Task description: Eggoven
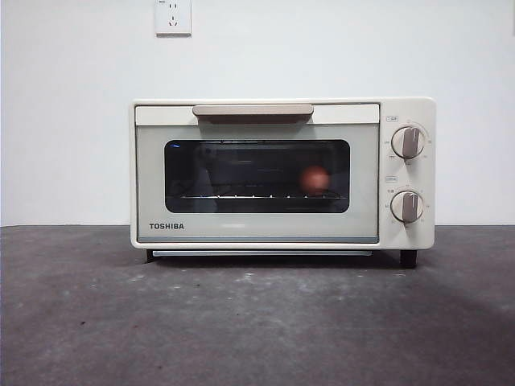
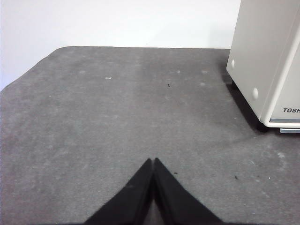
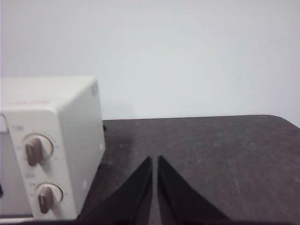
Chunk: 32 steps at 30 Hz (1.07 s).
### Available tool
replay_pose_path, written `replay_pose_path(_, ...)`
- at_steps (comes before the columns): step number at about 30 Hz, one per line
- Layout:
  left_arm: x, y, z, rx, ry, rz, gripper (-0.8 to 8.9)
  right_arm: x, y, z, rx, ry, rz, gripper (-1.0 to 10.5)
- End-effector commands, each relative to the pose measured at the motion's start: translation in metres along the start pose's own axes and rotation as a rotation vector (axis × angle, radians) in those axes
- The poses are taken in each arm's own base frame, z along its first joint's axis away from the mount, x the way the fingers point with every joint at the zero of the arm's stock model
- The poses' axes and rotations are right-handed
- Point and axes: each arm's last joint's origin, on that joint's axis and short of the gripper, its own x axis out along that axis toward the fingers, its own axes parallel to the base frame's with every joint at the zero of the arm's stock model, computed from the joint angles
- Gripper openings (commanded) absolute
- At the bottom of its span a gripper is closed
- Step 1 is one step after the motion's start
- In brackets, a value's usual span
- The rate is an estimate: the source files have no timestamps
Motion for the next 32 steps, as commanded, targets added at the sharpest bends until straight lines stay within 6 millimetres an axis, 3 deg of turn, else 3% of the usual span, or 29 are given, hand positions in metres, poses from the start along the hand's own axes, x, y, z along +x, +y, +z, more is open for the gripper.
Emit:
replay_pose_path(1,0.002,0.000,-0.008,-0.011,0.024,-0.002,0.06,-0.003,-0.001,-0.010,-0.014,-0.023,-0.002,0.0)
replay_pose_path(8,0.002,0.000,-0.008,-0.011,0.024,-0.002,0.06,-0.002,0.000,-0.044,0.007,0.072,0.028,0.0)
replay_pose_path(12,0.002,0.000,-0.008,-0.011,0.024,-0.002,0.06,-0.003,0.002,-0.052,0.010,0.154,0.046,0.0)
replay_pose_path(32,0.002,0.000,-0.008,-0.011,0.024,-0.002,0.06,-0.004,0.004,-0.055,0.003,0.189,0.074,0.0)
